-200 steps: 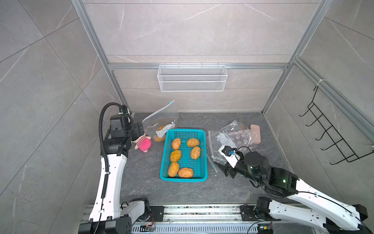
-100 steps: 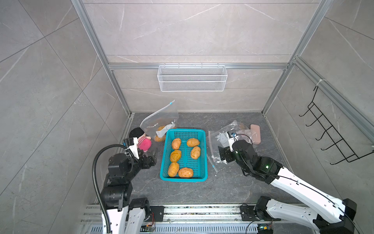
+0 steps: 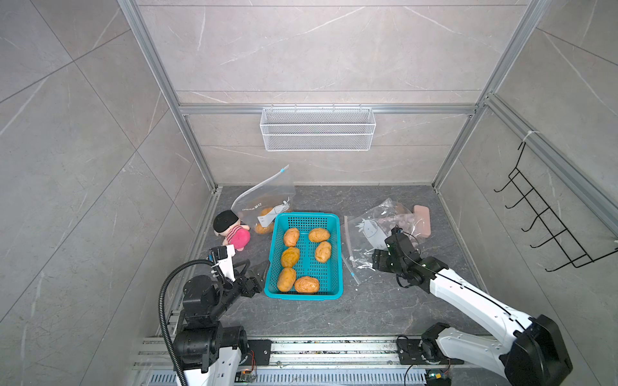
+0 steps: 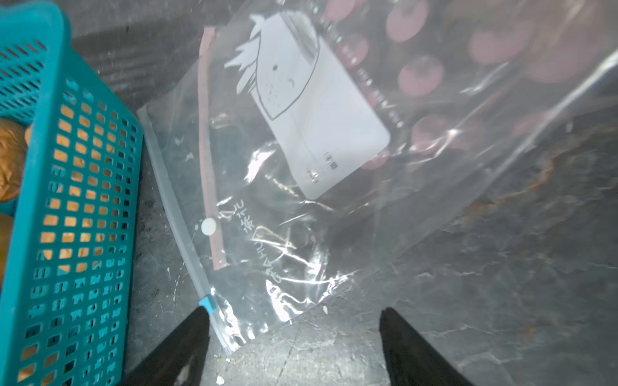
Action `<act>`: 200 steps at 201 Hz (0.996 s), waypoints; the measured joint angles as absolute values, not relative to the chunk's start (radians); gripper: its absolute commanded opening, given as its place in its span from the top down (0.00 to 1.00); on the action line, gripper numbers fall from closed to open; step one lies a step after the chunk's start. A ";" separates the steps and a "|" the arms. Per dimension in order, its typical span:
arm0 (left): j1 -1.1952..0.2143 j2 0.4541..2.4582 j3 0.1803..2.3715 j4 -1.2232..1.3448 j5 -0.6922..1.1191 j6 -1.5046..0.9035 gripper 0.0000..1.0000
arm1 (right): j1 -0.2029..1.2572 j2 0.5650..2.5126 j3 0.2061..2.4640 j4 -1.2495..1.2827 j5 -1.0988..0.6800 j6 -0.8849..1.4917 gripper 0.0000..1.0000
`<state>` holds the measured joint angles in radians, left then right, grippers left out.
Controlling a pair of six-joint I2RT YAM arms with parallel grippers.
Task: Put the potatoes into a zipper bag and zip it
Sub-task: Pick up the zipper food storage bag.
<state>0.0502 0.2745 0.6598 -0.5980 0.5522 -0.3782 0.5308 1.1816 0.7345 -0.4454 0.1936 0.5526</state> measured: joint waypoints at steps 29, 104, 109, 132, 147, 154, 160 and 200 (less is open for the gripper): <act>0.050 0.274 0.660 -0.597 0.552 -0.381 0.14 | 0.597 1.337 0.851 -0.491 0.192 0.538 0.22; 0.050 0.274 0.660 -0.597 0.550 -0.393 0.15 | 0.531 1.335 0.822 -0.533 0.352 0.610 0.14; 0.050 0.274 0.660 -0.597 0.551 -0.393 0.14 | 0.512 1.320 0.802 -0.528 0.352 0.616 0.13; 0.050 0.274 0.660 -0.597 0.550 -0.394 0.15 | 0.416 1.283 0.713 -0.486 0.310 0.649 0.13; 0.050 0.274 0.660 -0.597 0.551 -0.394 0.15 | 0.374 1.282 0.658 -0.430 0.244 0.668 0.14; 0.050 0.274 0.660 -0.597 0.550 -0.394 0.15 | 0.362 1.283 0.636 -0.402 0.204 0.678 0.13; 0.050 0.274 0.660 -0.597 0.551 -0.394 0.15 | 0.357 1.283 0.622 -0.376 0.169 0.686 0.13; 0.050 0.274 0.660 -0.597 0.551 -0.394 0.15 | 0.341 1.333 0.592 -0.184 -0.006 0.757 0.16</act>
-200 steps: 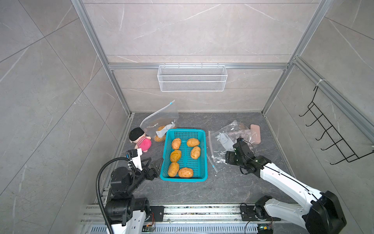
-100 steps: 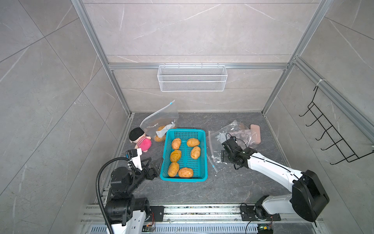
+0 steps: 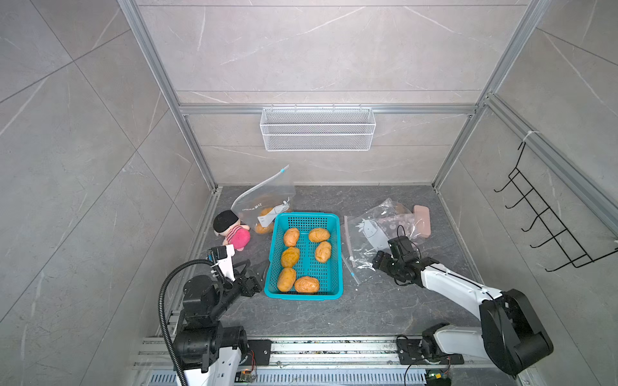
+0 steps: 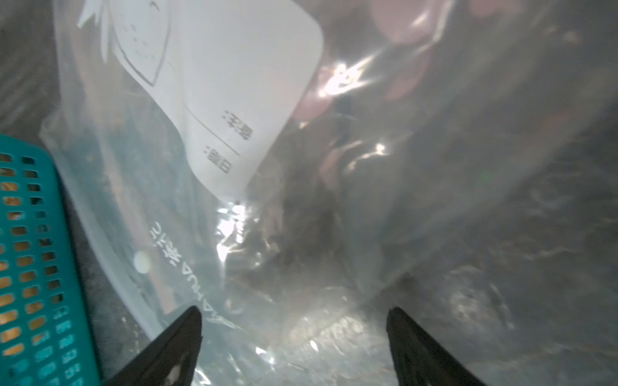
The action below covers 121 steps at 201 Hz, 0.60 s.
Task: Put the potatoes into a zipper bag and zip it
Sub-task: Pick up the zipper food storage bag.
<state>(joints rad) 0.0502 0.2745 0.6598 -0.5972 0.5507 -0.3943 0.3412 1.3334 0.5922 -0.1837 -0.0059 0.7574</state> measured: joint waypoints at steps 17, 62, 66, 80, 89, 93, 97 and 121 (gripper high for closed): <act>0.050 0.274 0.660 -0.597 0.551 -0.395 0.15 | 0.324 1.356 0.562 -0.110 -0.051 0.798 0.18; 0.050 0.274 0.660 -0.597 0.551 -0.394 0.15 | 0.291 1.382 0.510 0.063 -0.120 0.876 0.25; 0.050 0.274 0.660 -0.597 0.551 -0.394 0.15 | 0.288 1.385 0.505 0.081 -0.127 0.880 0.27; 0.050 0.274 0.660 -0.597 0.551 -0.394 0.15 | 0.277 1.394 0.490 0.129 -0.152 0.902 0.35; 0.050 0.274 0.660 -0.597 0.551 -0.394 0.15 | 0.271 1.399 0.482 0.150 -0.165 0.916 0.40; 0.050 0.275 0.660 -0.597 0.551 -0.394 0.15 | 0.268 1.401 0.480 0.157 -0.170 0.916 0.43; 0.050 0.275 0.660 -0.597 0.551 -0.394 0.15 | 0.266 1.402 0.476 0.163 -0.173 0.926 0.46; 0.050 0.275 0.660 -0.597 0.551 -0.395 0.15 | 0.257 1.402 0.454 0.179 -0.194 0.935 0.65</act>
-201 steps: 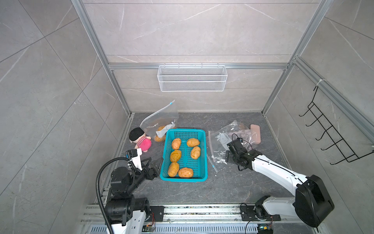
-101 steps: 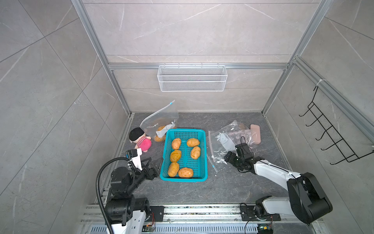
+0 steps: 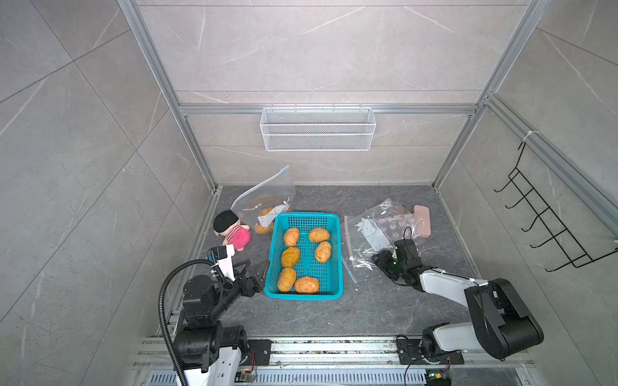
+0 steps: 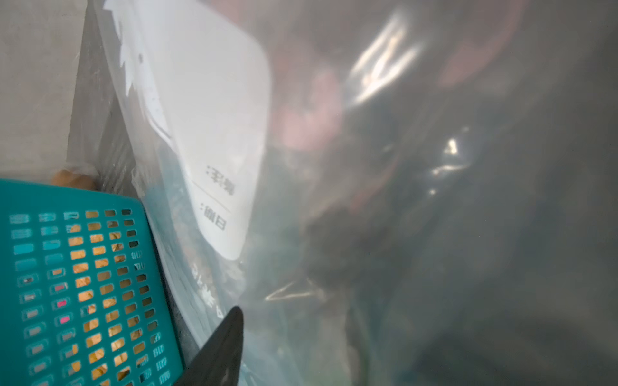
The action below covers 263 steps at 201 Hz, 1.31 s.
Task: Put the potatoes into a zipper bag and zip it
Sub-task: Pick up the zipper food storage bag.
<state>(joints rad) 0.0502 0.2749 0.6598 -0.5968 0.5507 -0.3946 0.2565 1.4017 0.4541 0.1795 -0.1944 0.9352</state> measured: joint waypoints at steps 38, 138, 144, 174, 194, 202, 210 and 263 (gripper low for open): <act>0.050 0.279 0.660 -0.597 0.551 -0.394 0.15 | 0.218 1.394 0.423 0.215 -0.232 0.953 0.95; 0.050 0.288 0.660 -0.596 0.553 -0.394 0.15 | 0.102 1.054 0.544 0.016 -0.414 0.876 1.00; 0.050 0.295 0.660 -0.596 0.557 -0.392 0.15 | 0.099 1.029 0.584 -0.027 -0.422 0.867 1.00; 0.036 0.396 0.709 -0.605 0.616 -0.355 0.19 | 0.087 0.952 0.804 -0.220 -0.478 0.833 1.00; 0.000 0.495 0.816 -0.602 0.661 -0.315 0.21 | 0.087 0.939 0.935 -0.327 -0.530 0.838 1.00; -0.010 0.529 0.862 -0.599 0.671 -0.296 0.21 | 0.087 0.937 0.978 -0.360 -0.551 0.846 1.00; -0.018 0.558 0.908 -0.595 0.684 -0.275 0.21 | 0.087 0.937 1.014 -0.384 -0.572 0.862 1.00; -0.133 0.711 1.113 -0.582 0.661 -0.063 0.20 | 0.092 0.962 1.147 -0.400 -0.709 1.086 1.00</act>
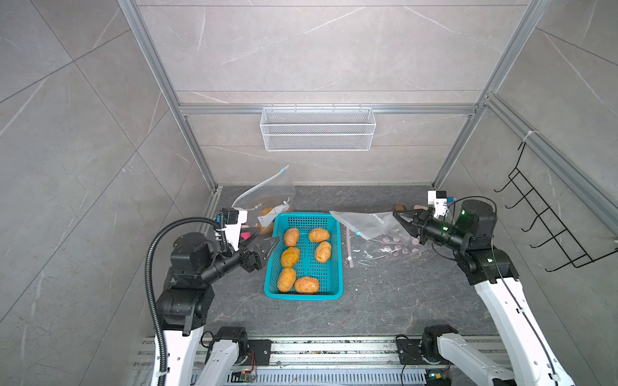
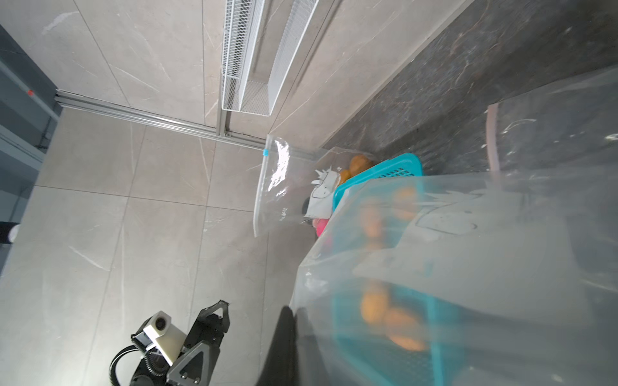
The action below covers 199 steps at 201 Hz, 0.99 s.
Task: Put the potatoes into a zipper bag and zip it
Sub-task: Pick up the zipper food storage bag, then open the zipper of the food storage bag.
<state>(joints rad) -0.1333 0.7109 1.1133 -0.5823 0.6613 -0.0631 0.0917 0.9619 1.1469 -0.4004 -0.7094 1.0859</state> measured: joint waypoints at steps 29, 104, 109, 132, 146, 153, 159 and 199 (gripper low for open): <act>-0.305 0.794 1.182 -0.591 0.566 0.140 0.20 | 0.119 0.984 1.207 -0.400 -0.744 1.146 1.00; -0.606 1.019 1.167 -0.438 0.424 0.583 0.26 | 0.176 0.984 1.222 -0.392 -0.792 1.216 1.00; -0.617 1.025 1.159 -0.423 0.421 0.595 0.27 | 0.177 0.984 1.223 -0.392 -0.795 1.218 1.00; -0.672 1.036 1.089 -0.326 0.382 0.648 0.30 | 0.179 0.984 1.229 -0.389 -0.809 1.228 1.00; -0.696 1.042 1.054 -0.283 0.364 0.666 0.33 | 0.181 0.982 1.229 -0.387 -0.815 1.232 1.00; -0.703 1.049 1.042 -0.268 0.357 0.672 0.35 | 0.183 0.982 1.229 -0.386 -0.817 1.232 1.00; -0.706 1.055 1.035 -0.252 0.348 0.676 0.36 | 0.183 0.982 1.229 -0.385 -0.820 1.232 1.00; -0.707 1.070 1.019 -0.173 0.309 0.682 0.41 | 0.184 0.979 1.229 -0.386 -0.828 1.232 1.00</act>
<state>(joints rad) -0.7071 1.0702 1.0187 -0.1730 0.3092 0.6815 0.1844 0.9791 1.2293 -0.3862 -0.8280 1.2316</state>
